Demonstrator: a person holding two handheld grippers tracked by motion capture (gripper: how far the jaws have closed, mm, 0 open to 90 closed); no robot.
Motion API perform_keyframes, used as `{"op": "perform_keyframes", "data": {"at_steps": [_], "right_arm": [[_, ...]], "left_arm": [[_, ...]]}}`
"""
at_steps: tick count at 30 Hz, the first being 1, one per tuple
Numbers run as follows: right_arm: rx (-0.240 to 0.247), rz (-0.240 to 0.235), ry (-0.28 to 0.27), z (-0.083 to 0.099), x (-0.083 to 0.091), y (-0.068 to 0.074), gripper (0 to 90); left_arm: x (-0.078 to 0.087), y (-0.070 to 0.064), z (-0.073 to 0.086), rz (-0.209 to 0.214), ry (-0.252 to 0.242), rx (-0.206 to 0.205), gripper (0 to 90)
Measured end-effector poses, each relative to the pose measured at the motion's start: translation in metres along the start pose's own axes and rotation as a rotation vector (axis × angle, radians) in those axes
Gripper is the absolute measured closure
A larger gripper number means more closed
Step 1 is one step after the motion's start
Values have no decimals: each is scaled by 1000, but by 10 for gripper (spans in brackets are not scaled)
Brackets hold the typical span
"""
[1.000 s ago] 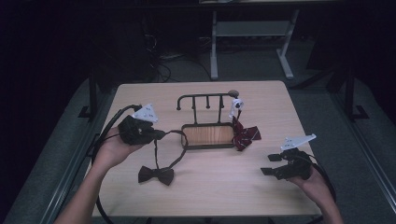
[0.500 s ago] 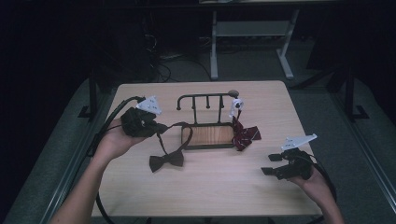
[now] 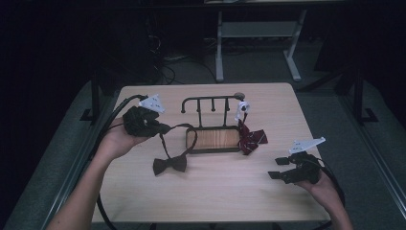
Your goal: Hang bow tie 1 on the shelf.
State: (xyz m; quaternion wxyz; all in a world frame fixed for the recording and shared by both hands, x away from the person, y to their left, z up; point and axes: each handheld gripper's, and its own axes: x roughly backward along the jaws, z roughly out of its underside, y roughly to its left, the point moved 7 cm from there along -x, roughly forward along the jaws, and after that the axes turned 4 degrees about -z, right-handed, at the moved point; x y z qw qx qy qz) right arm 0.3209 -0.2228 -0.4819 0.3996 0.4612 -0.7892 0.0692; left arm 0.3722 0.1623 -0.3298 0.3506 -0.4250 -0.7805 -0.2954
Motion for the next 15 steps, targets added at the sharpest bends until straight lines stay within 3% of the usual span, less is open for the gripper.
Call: {"op": "perform_keyframes", "data": {"at_steps": [8, 15], "right_arm": [[2, -6, -1, 0, -1, -2, 329], [2, -6, -5, -1, -1, -2, 329]], "left_arm": [[4, 7, -3, -5, 8, -3, 900], [3, 14, -6, -8, 8, 18, 900]]}}
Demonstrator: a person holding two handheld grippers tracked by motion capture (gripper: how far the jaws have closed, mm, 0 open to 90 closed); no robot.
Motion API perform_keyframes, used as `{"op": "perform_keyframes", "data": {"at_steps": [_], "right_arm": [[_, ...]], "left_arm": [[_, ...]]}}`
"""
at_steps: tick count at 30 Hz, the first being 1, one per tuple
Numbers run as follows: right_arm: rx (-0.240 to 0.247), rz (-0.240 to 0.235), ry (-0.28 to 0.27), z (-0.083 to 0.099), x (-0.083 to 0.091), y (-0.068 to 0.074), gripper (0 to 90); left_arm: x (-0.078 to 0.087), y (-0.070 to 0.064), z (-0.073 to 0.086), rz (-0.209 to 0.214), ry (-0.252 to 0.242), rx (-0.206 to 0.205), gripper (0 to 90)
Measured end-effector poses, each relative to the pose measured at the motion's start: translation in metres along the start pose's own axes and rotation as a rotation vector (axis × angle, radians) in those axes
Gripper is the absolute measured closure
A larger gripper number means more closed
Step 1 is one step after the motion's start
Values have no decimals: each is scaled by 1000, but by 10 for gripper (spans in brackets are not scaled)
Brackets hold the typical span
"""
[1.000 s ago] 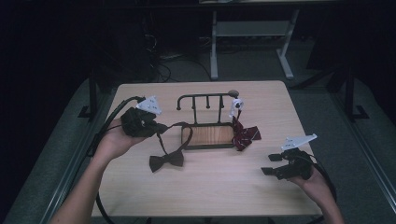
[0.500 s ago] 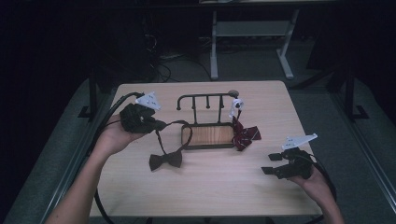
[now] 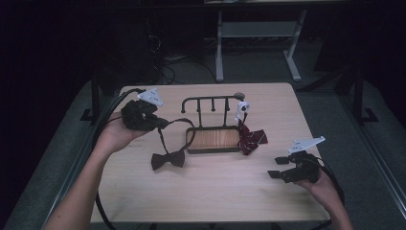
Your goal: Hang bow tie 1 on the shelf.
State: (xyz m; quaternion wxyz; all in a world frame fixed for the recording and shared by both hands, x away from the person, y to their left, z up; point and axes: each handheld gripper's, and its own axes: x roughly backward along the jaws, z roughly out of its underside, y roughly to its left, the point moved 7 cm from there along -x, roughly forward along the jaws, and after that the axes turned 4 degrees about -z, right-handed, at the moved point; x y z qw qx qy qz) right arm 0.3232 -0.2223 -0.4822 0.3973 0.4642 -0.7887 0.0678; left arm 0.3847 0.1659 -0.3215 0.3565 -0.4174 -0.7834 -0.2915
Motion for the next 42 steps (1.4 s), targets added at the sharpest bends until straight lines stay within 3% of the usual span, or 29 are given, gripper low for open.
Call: {"op": "perform_keyframes", "data": {"at_steps": [19, 23, 31, 42], "right_arm": [[11, -3, 3, -2, -3, 1, 329], [10, 2, 10, -2, -3, 2, 330], [8, 7, 4, -1, -2, 2, 330], [5, 11, 0, -1, 0, 0, 330]], "left_arm": [[7, 19, -13, -41, 0, 16, 900], [5, 24, -17, -25, -5, 35, 900], [2, 37, -21, -40, 20, 59, 900], [-10, 50, -16, -36, 53, 105, 900]]}}
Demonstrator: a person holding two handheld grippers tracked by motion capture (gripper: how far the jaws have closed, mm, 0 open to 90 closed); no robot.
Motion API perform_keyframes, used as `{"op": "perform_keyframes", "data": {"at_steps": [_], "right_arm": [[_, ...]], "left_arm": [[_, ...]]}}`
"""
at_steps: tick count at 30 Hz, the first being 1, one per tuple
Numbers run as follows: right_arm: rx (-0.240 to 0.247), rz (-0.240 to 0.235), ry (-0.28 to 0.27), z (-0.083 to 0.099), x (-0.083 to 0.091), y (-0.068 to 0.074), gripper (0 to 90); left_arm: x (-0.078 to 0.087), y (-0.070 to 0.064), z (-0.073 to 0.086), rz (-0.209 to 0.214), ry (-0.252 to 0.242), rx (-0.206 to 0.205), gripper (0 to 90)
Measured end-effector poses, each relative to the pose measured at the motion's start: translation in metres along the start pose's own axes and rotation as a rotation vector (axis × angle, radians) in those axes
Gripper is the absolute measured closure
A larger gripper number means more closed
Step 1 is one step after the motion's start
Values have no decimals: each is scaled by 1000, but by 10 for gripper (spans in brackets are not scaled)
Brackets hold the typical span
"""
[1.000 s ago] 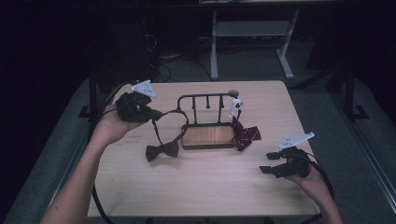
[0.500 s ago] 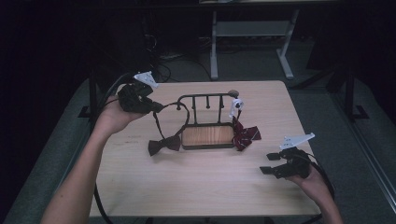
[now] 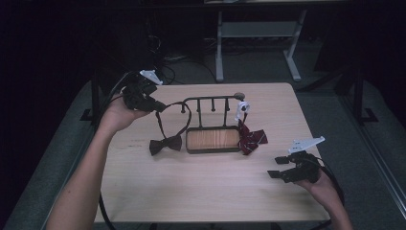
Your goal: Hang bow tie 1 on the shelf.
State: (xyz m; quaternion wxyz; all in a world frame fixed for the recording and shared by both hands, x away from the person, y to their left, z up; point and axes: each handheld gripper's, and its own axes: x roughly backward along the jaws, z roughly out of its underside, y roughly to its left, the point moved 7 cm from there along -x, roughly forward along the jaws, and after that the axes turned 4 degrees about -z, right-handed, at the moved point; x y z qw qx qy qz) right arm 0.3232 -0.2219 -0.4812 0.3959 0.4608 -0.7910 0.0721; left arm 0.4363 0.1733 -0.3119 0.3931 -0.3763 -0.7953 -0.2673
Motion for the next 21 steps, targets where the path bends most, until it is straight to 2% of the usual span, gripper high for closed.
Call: {"op": "perform_keyframes", "data": {"at_steps": [5, 10, 18, 21], "right_arm": [[2, 0, -2, 0, 0, 0, 330], [-1, 1, 0, 0, 0, 0, 330], [0, 7, -4, 0, 2, -1, 330], [0, 9, -8, 0, 3, -1, 330]], "left_arm": [[-6, 3, 1, -21, 27, -2, 900], [-14, 5, 3, -23, 50, 4, 900], [-20, 7, 4, -32, 62, 10, 896], [-22, 6, 5, -38, 79, 6, 863]]}}
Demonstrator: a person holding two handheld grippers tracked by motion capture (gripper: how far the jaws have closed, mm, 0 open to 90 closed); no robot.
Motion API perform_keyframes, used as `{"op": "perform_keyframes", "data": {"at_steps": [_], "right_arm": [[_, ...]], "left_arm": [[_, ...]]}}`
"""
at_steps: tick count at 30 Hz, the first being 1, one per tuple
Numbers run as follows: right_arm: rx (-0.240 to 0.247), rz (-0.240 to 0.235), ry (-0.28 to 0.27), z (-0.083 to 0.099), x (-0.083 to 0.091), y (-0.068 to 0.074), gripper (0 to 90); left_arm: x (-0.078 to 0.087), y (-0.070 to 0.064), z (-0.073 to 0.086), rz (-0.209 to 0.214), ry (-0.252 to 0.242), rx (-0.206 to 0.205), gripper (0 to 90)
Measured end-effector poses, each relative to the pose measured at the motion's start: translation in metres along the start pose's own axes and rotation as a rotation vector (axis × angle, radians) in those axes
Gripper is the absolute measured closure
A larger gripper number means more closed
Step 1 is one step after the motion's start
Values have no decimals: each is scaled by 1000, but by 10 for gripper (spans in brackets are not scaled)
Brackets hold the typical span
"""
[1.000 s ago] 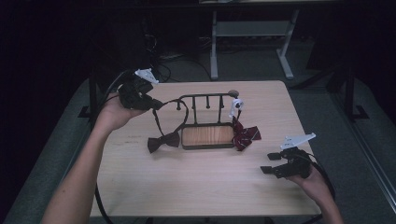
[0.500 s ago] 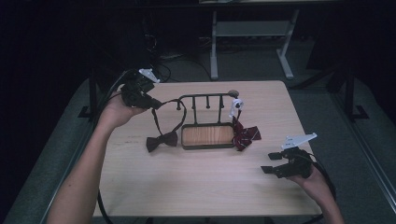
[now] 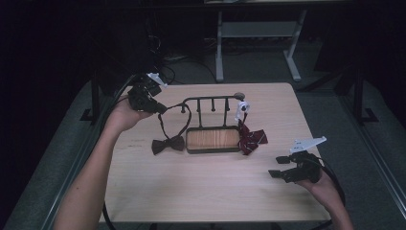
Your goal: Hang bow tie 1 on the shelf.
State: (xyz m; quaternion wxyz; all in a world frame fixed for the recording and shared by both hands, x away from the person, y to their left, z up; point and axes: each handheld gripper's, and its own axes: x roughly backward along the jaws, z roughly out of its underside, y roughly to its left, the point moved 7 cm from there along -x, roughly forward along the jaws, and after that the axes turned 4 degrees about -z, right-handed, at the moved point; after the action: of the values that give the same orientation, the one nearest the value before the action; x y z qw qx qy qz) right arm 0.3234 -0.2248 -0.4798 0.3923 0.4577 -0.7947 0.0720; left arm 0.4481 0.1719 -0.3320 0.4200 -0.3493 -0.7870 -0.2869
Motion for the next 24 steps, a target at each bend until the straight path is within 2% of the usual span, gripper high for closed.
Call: {"op": "perform_keyframes", "data": {"at_steps": [4, 6, 8, 10, 13, 17, 24], "right_arm": [[-1, 4, -2, 0, 2, -1, 330], [-2, 7, -9, 0, 4, -2, 330], [-7, 10, -18, 0, 6, -3, 329], [-17, 14, -21, 0, 8, -4, 329], [-21, 19, -22, 2, 8, -6, 329], [-39, 20, -20, 3, 8, -6, 329], [-36, 30, -16, 4, 9, -9, 329]], "left_arm": [[-1, 0, 3, -25, 20, 7, 790], [-1, 0, 5, -22, 26, 0, 776], [1, -1, 6, -26, 15, -5, 758], [1, -2, 7, -14, 7, 4, 749], [1, -3, 11, -13, 5, 4, 727], [1, -5, 16, 9, -7, 0, 678], [1, -4, 25, 10, -3, 4, 645]]}}
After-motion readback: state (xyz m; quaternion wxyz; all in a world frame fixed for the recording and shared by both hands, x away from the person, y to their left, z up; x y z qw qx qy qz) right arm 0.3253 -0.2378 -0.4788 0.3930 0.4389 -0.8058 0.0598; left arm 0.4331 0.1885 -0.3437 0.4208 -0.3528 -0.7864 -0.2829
